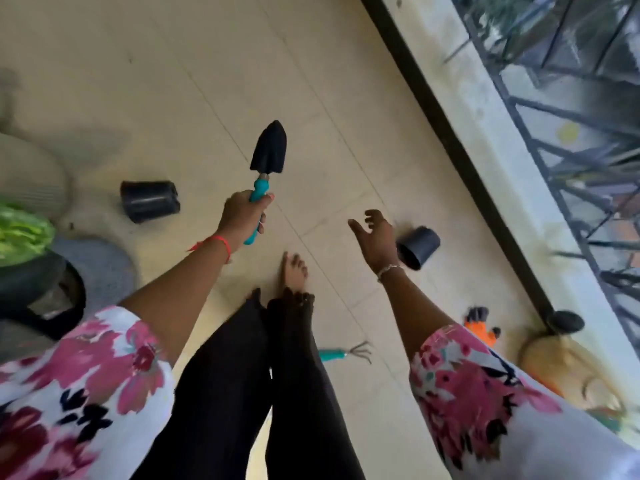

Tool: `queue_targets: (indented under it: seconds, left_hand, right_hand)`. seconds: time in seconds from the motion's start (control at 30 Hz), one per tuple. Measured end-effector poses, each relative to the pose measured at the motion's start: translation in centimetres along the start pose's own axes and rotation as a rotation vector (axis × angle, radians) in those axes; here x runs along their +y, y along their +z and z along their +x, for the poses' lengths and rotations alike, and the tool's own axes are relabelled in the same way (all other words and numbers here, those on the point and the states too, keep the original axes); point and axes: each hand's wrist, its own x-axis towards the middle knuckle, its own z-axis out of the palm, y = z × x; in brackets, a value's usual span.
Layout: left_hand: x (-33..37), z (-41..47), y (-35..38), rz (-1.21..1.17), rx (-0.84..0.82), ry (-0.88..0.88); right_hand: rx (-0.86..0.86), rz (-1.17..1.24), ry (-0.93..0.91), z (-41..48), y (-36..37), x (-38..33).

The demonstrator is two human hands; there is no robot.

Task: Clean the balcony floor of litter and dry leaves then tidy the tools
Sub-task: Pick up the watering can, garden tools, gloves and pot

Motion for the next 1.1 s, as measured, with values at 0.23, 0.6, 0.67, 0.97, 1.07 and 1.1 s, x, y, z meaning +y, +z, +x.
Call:
queue_targets:
  seconds: [0.23,0.6,0.67,0.97,1.07,1.1]
  left_hand:
    - [-10.8,-8.7,6.0,0.201,-0.098,0.065]
    - [-27.2,-17.7,14.4,0.259,-0.072,-0.03]
    - [-30.0,-17.4,16.4,0.316,-0.084,-0.039]
    - [-42.7,-8.4,23.3,0.449,-0.092,0.046]
    - [-45.1,-5.7,24.3,0.482,-0.095,0.078]
    - [-45.5,-5.2,24.5,0.499,-0.103,0.089]
  right_hand:
    - [0.083,0.129,0.239,-12.1,-0.9,16.3]
    - [0.083,0.154,0.349,-21.3,2.8,32.4]
    - [0.055,0.276,0.483,-20.5,5.5,34.7]
    - [-0.149,0.675,0.844,-11.5,23.1,43.1]
    - [-0.071,0.803,0.88,-8.7,27.3,43.8]
    - [-0.062,0.749,0.881,-8.8,27.4,42.8]
